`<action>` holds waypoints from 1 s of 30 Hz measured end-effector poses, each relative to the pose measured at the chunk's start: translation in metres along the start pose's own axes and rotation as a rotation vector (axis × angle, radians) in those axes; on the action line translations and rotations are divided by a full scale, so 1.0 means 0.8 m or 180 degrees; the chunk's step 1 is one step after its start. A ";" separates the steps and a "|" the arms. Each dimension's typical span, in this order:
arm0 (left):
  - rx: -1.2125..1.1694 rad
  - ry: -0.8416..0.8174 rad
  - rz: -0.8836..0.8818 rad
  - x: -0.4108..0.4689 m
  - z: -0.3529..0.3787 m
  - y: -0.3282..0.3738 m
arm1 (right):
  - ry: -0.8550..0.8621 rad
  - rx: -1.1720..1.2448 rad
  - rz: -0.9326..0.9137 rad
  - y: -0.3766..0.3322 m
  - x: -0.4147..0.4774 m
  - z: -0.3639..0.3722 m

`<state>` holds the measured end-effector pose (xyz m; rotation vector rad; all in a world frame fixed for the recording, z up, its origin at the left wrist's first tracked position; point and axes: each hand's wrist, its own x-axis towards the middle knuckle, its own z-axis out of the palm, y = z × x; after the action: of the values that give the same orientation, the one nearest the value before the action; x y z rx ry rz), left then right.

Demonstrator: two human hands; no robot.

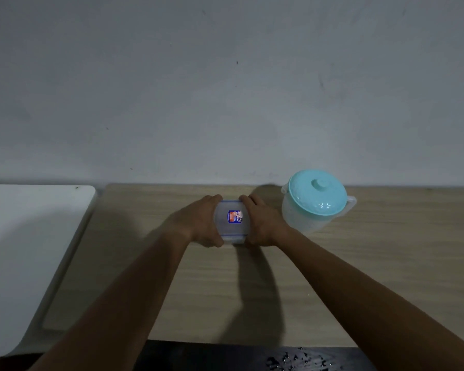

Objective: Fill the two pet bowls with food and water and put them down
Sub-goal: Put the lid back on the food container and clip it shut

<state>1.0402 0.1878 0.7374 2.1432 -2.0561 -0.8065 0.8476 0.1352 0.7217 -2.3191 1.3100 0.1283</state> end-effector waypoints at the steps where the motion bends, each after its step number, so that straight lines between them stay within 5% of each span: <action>1: -0.0081 0.0038 0.0001 0.001 0.004 -0.002 | 0.0058 0.0038 -0.0045 0.002 0.002 0.003; 7: -0.0892 0.0515 -0.0092 -0.022 0.032 -0.005 | 0.0143 0.0616 -0.0078 0.010 -0.016 0.018; 12: -0.2184 0.1378 -0.0495 -0.060 0.073 0.016 | 0.1489 0.2120 0.0450 0.010 -0.071 0.077; 16: -0.2448 0.1346 -0.0702 -0.068 0.080 0.022 | 0.1495 0.2716 0.0814 0.012 -0.077 0.088; 30: -0.2509 0.1681 -0.0653 -0.177 0.093 0.062 | 0.1916 0.2795 0.0630 -0.018 -0.198 0.089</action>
<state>0.9686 0.3395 0.7387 1.8312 -1.0318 -0.7743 0.7844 0.2973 0.7117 -1.4945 1.4473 -0.9540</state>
